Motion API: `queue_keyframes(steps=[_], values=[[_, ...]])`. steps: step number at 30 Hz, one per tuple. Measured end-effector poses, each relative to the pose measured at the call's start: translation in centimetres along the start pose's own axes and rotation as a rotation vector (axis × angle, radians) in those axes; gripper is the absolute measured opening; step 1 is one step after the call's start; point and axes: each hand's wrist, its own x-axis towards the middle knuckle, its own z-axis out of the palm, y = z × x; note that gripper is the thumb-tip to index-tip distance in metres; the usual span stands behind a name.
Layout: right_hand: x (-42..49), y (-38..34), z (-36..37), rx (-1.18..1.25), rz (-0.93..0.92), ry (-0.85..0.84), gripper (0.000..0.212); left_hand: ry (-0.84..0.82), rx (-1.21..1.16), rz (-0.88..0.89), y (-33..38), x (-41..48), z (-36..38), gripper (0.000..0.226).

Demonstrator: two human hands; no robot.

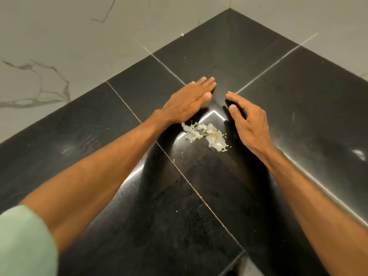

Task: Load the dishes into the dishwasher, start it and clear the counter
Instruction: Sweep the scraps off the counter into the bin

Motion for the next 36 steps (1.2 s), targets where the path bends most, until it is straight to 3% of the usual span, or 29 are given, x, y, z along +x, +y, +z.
queue_keyframes(steps=[6, 13, 17, 21, 24, 31, 36], values=[[-3.4, -0.6, 0.4, -0.019, -0.021, 0.031, 0.036, -0.052, -0.173, 0.119, 4.5, -7.4, 2.7, 0.051], [-9.0, -1.6, 0.8, 0.02, 0.049, 0.072, 0.04, 0.021, -0.547, 0.027, 9.2, -12.2, 4.1, 0.048], [-11.2, -2.6, 0.7, -0.057, 0.159, 0.095, 0.047, 0.21, -0.833, -0.155, 9.8, -13.1, 3.7, 0.048], [-11.8, -3.4, 2.8, -0.315, 0.143, -0.069, 0.07, 0.378, -1.097, -0.248, 9.1, -12.9, 4.2, 0.046], [-11.5, -4.8, 4.1, -0.279, 0.086, -0.172, 0.073, 0.391, -1.155, -0.246, 8.9, -12.9, 4.6, 0.045], [-12.4, -5.9, 3.3, -0.379, 0.148, -0.136, 0.099, 0.464, -1.434, -0.285, 8.7, -13.3, 4.1, 0.052], [-12.1, -7.4, 4.7, -0.422, 0.142, -0.239, 0.085, 0.492, -1.61, -0.316, 8.3, -13.4, 3.7, 0.058]])
